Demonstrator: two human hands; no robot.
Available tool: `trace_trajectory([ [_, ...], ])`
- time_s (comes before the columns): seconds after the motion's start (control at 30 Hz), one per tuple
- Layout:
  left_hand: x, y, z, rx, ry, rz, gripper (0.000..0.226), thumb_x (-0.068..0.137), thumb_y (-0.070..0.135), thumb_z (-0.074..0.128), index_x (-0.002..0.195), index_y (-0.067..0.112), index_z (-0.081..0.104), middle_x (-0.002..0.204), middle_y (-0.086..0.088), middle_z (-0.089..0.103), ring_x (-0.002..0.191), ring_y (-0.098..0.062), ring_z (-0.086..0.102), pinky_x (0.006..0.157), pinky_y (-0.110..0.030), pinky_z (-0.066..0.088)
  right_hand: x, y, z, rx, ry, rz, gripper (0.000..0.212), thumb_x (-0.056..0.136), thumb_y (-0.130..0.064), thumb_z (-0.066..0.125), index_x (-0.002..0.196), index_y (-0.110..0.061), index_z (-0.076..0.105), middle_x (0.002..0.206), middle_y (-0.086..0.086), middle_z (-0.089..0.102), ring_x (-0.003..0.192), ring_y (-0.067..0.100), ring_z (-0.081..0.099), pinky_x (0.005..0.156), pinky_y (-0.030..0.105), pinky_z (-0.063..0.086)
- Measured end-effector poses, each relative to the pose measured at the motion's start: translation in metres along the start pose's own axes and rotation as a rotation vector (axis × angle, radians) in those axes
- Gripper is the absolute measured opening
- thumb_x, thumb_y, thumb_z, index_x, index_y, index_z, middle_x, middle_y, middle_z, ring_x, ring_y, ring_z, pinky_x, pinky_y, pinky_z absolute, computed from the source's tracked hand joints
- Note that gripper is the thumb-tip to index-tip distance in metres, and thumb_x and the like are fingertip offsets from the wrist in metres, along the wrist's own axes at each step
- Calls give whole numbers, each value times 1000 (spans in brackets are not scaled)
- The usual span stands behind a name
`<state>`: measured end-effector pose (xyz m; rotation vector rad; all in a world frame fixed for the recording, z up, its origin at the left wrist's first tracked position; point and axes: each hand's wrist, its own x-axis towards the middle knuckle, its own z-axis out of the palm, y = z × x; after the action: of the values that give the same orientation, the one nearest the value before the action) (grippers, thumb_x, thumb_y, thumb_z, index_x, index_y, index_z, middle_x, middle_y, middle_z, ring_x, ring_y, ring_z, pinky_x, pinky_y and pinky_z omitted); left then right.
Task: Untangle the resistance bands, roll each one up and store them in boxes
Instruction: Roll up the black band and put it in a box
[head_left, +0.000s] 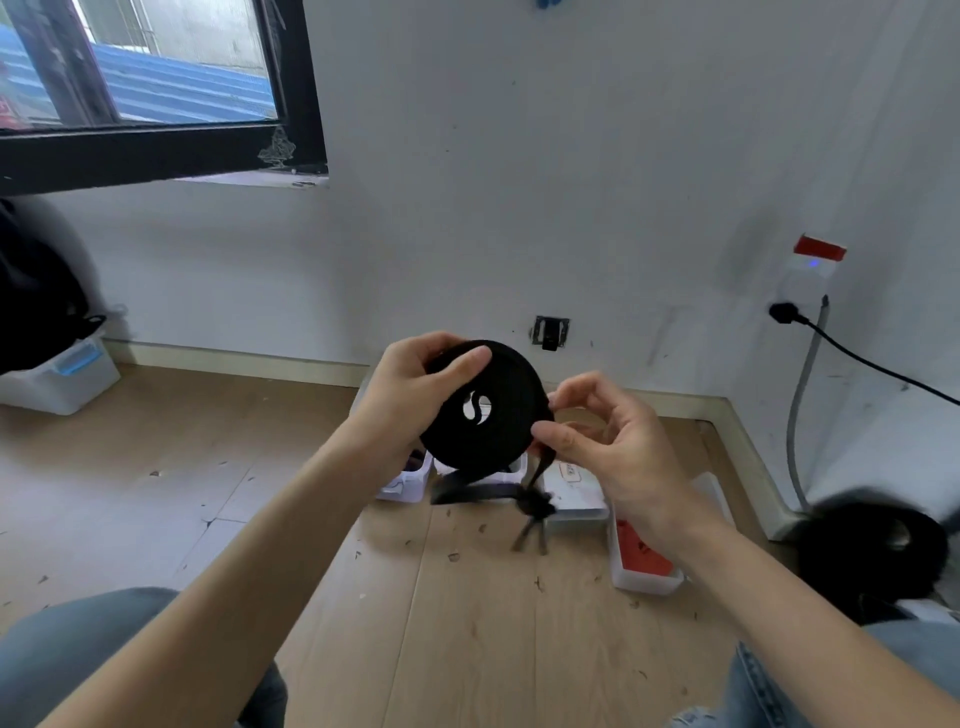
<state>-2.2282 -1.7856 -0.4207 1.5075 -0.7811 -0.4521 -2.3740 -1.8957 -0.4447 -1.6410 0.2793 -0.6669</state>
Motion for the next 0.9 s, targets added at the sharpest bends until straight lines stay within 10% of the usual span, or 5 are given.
trace_trajectory([
  [0.17, -11, -9, 17, -51, 102, -12, 9, 89, 22, 60, 93, 16, 66, 83, 1, 68, 82, -16, 65, 68, -34, 56, 4, 6, -4, -67, 94, 63, 23, 77, -6, 73, 94, -10, 58, 94, 5, 69, 86, 12, 68, 75, 22, 55],
  [0.37, -12, -9, 15, 347, -255, 163, 21, 82, 22, 69, 99, 33, 65, 91, 10, 69, 88, -4, 65, 79, -22, 53, 0, -1, -11, -135, -41, 34, 28, 79, 8, 67, 90, -17, 68, 85, -4, 73, 82, 6, 70, 70, 13, 51],
  [0.9, -27, 30, 20, -177, 210, 230, 17, 85, 16, 65, 79, 31, 71, 81, 10, 72, 79, -5, 67, 65, -15, 50, -10, -38, -8, 205, -75, 35, 27, 76, -19, 70, 96, -16, 52, 82, 3, 66, 74, 20, 66, 66, 28, 55],
])
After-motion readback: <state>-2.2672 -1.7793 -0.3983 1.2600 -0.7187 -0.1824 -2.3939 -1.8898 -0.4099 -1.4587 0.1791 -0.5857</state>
